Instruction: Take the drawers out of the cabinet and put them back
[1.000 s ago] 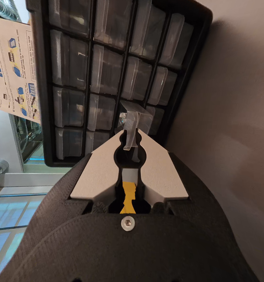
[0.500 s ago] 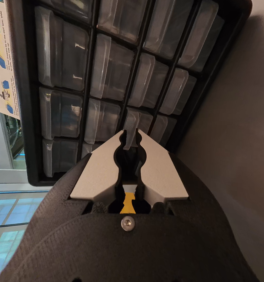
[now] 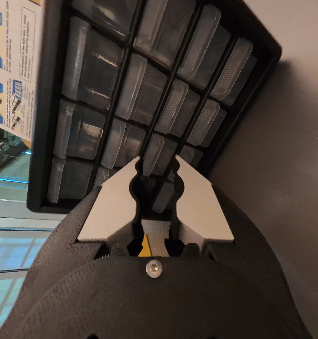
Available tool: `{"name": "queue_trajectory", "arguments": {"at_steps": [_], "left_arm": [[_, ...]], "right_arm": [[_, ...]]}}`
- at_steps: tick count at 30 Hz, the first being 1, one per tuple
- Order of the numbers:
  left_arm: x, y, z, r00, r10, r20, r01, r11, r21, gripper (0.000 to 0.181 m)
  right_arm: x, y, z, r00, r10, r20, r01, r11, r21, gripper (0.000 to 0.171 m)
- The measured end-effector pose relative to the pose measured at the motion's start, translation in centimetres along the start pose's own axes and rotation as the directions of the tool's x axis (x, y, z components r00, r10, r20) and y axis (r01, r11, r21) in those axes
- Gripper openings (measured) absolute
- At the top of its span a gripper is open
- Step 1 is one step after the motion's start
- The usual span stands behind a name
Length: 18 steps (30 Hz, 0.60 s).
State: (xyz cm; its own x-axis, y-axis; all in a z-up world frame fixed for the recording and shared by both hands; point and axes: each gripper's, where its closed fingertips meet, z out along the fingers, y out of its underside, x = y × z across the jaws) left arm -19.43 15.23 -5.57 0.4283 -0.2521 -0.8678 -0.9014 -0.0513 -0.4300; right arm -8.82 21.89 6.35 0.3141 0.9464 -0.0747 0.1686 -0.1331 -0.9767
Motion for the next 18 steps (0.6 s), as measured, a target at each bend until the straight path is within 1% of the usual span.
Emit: {"name": "queue_trajectory", "arguments": {"at_steps": [2,4,6,8,10,12,13,14,16,18], "left_arm": [[0.0,-0.2,-1.6,0.998,-0.055,-0.011,0.055,0.998,0.019,0.034],[-0.2,-0.1,-3.4,0.995,-0.102,-0.006,0.102,0.994,0.036,0.034],[-0.5,0.3,-5.0,0.989,-0.148,-0.004,0.148,0.988,0.043,0.034],[-0.7,1.2,-6.5,0.982,-0.189,-0.003,0.189,0.981,0.040,0.034],[-0.9,2.5,-7.7,0.974,-0.224,-0.002,0.224,0.974,0.015,0.032],[-1.1,3.9,-8.6,0.964,-0.264,0.000,0.264,0.964,-0.016,0.032],[-1.2,4.7,-9.0,0.957,-0.291,0.001,0.291,0.956,-0.033,0.032],[-1.4,5.4,-9.4,0.947,-0.321,0.001,0.321,0.946,-0.048,0.033],[-2.0,6.6,-10.1,0.921,-0.389,0.009,0.389,0.919,-0.066,0.033],[-2.8,7.6,-10.9,0.890,-0.455,0.016,0.455,0.888,-0.070,0.032]], "right_arm": [[-0.5,-0.4,-0.3,0.999,-0.024,0.025,0.024,1.000,0.019,0.000],[-0.9,-2.2,-1.3,0.999,-0.015,0.041,0.011,0.994,0.111,0.000],[-0.8,-3.9,-2.6,1.000,0.010,0.021,-0.013,0.983,0.185,0.000],[-1.2,-4.3,-3.4,1.000,0.002,0.004,-0.002,0.983,0.185,0.000],[-1.3,-4.3,-3.5,0.999,0.011,-0.045,-0.004,0.990,0.142,0.000],[-2.2,-4.4,-2.8,0.998,0.039,-0.051,-0.034,0.995,0.099,0.010],[-2.7,-4.3,-2.1,0.998,0.036,-0.057,-0.032,0.997,0.063,0.009],[-2.9,-4.0,-1.4,0.996,0.002,-0.085,0.000,1.000,0.020,0.004],[-2.3,-2.9,0.0,0.980,-0.084,-0.180,0.069,0.994,-0.089,0.002],[-2.4,-1.7,1.3,0.978,-0.095,-0.184,0.063,0.983,-0.172,0.000]]}}
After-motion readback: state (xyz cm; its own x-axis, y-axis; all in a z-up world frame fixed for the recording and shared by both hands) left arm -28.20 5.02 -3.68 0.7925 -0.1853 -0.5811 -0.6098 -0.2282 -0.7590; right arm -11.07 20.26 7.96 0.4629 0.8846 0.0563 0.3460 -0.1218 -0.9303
